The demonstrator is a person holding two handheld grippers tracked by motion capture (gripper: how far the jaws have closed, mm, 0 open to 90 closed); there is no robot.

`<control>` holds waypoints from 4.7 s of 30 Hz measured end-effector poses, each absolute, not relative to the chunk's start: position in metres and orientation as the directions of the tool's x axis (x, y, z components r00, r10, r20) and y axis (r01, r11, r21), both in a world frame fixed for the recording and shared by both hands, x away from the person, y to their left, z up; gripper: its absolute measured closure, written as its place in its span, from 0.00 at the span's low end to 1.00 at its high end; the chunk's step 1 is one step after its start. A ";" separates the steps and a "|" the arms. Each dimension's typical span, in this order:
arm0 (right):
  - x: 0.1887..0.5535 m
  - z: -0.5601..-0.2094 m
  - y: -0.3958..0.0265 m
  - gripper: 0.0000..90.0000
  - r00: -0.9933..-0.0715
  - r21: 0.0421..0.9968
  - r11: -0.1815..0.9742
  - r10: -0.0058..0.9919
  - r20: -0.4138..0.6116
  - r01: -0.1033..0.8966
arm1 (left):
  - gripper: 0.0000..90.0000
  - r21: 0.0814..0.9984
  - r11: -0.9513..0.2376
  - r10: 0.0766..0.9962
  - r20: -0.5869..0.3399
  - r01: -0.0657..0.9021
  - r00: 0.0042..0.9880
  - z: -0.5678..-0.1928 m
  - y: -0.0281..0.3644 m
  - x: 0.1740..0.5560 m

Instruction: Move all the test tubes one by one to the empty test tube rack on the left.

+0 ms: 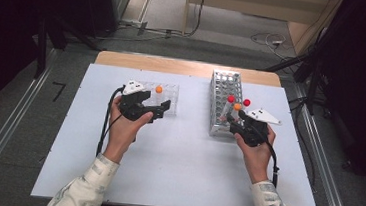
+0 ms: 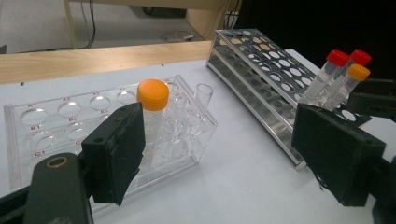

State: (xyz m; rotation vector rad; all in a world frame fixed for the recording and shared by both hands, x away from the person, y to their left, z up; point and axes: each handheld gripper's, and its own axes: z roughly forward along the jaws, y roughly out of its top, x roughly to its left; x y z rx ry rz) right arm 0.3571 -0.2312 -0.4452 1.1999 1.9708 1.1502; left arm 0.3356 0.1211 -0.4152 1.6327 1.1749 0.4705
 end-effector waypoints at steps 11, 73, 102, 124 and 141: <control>0.368 -0.452 -0.231 0.78 -0.426 0.875 0.220 0.904 -0.018 0.430 | 0.16 0.882 0.010 0.858 -0.250 0.471 0.449 -0.417 0.120 0.336; 0.341 -0.415 -0.133 0.79 -0.657 0.895 0.300 0.753 -0.011 0.329 | 0.15 0.886 -0.042 0.855 -0.206 0.461 0.475 -0.415 0.118 0.330; 0.341 -0.444 -0.064 0.79 -0.743 0.869 0.364 0.669 0.007 0.336 | 0.61 0.894 -0.130 0.835 -0.135 0.429 0.533 -0.417 0.106 0.324; 0.340 -0.442 -0.063 0.76 -0.742 0.872 0.358 0.670 0.009 0.334 | 0.79 0.898 -0.148 0.828 -0.117 0.415 0.549 -0.417 0.104 0.321; 0.328 -0.432 -0.088 0.40 -0.754 0.876 0.345 0.656 0.031 0.336 | 0.79 0.910 -0.081 0.875 -0.129 0.406 0.466 -0.398 0.139 0.328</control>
